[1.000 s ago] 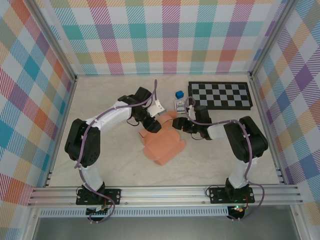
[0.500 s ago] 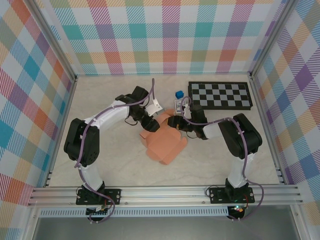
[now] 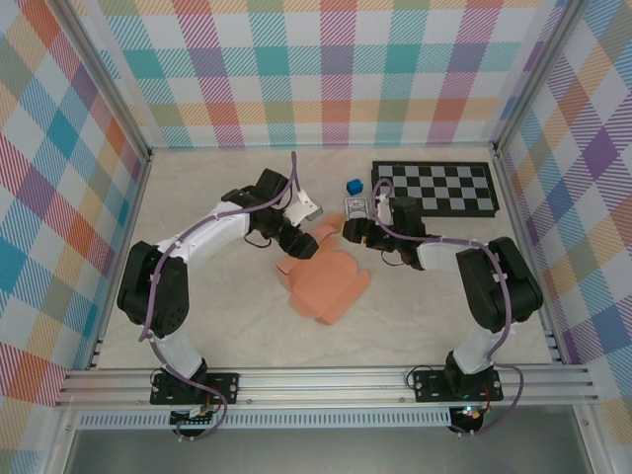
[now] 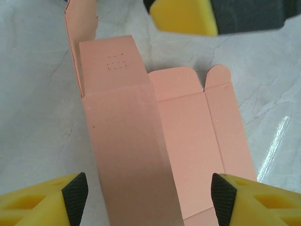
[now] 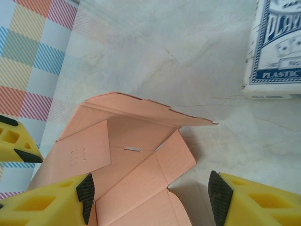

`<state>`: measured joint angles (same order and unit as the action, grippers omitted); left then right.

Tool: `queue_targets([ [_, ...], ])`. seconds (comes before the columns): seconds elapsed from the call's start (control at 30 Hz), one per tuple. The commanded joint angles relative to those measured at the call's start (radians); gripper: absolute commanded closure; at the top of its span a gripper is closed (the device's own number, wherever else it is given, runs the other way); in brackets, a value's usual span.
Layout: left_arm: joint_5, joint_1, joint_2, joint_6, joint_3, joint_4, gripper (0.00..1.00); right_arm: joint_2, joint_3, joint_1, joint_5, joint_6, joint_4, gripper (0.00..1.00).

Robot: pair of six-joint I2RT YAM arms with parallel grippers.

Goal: Fold the paper box

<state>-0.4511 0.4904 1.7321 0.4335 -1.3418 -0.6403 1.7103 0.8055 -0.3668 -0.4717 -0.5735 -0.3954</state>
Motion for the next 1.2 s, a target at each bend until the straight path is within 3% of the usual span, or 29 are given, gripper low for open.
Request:
queue_targets([
  [0.0,0.059,0.015,-0.027,-0.020,0.049,0.013,0.29,-0.020,0.050,0.012,0.005,0.057,0.099,0.34],
  [0.07,0.061,0.020,-0.037,-0.004,0.068,0.014,0.29,0.004,0.084,0.011,-0.008,0.063,0.107,0.40],
  [0.2,0.060,0.023,-0.039,0.007,0.086,0.012,0.30,0.068,0.162,-0.018,-0.010,0.090,0.121,0.63],
  [0.37,0.060,0.023,-0.053,0.002,0.110,0.029,0.32,0.120,0.193,-0.065,0.002,0.090,0.095,0.76],
  [0.83,0.060,0.027,-0.027,0.027,0.114,0.045,0.38,0.168,0.149,-0.129,0.017,0.092,0.043,0.82],
  [1.17,0.052,0.027,-0.026,0.037,0.138,0.075,0.41,0.170,0.091,-0.132,-0.110,0.061,-0.074,0.77],
])
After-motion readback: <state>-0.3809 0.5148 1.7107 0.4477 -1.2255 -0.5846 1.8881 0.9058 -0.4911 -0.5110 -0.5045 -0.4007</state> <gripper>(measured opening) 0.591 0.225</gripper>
